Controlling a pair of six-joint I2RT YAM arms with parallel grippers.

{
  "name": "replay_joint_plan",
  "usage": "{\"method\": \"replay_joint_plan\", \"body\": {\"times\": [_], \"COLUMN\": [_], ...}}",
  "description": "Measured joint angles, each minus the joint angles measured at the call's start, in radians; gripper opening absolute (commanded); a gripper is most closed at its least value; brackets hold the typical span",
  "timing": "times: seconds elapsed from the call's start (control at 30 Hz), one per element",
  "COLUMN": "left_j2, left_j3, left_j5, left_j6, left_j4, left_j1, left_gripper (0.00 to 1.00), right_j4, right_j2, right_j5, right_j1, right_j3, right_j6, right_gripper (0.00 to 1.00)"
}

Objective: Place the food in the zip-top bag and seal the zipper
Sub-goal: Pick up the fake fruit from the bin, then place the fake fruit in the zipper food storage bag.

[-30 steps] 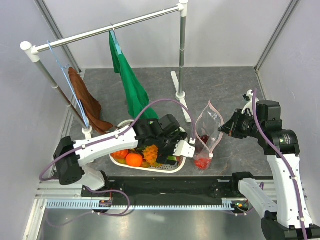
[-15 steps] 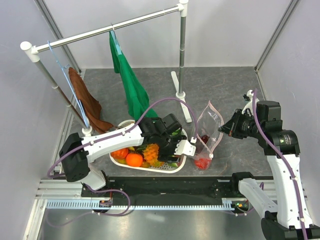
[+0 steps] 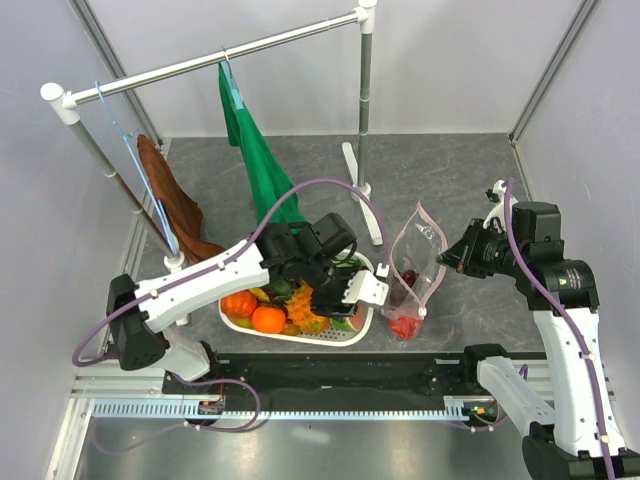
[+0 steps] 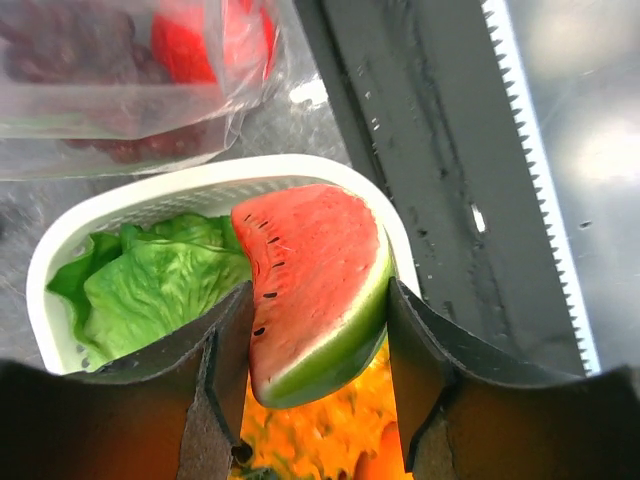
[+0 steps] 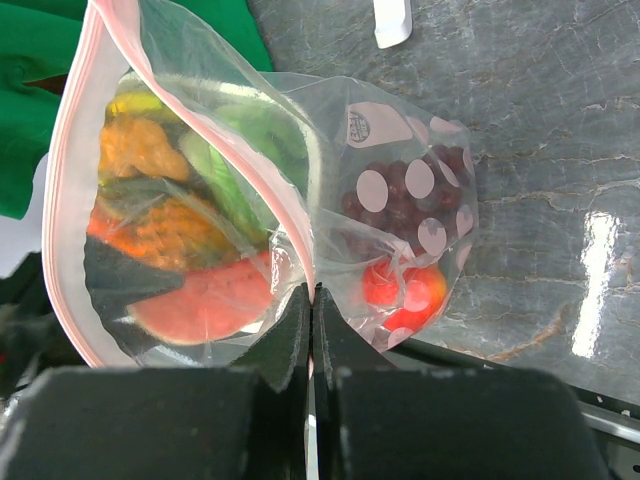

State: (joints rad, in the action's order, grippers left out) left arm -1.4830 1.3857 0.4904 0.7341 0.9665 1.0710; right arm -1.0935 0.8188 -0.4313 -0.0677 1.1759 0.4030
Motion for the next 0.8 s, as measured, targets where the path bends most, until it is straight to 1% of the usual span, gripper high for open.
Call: {"method": "replay_joint_plan", "body": {"times": [0.17,0.37,0.5,0.63,0.8], "left_j2": [0.045,0.099,0.114,0.109,0.068], "left_j3": [0.087,0.252,0.393,0.542,0.716], "left_j5": [0.040,0.084,0.114,0.114,0.072], "left_j6": [-0.005,-0.017,-0.055,-0.117,-0.209], "left_j4": [0.079,0.175,0.225,0.232,0.182], "left_j1": [0.002,0.002,0.003,0.003,0.003], "left_gripper": [0.31,0.30,0.29,0.29,0.28], "right_j4": [0.000,0.002,0.006,0.019,0.038], "right_j2": [0.000,0.008,0.019,0.025,0.024], "right_j5": [0.000,0.000,-0.002,-0.013,-0.044], "right_j1": [0.000,0.000,0.000,0.000,0.000], "right_j3": [0.000,0.000,0.000,0.000,-0.005], "right_j6": [0.000,0.000,0.000,0.003,0.021], "right_gripper": [0.00,0.00,0.00,0.00,0.00]}}
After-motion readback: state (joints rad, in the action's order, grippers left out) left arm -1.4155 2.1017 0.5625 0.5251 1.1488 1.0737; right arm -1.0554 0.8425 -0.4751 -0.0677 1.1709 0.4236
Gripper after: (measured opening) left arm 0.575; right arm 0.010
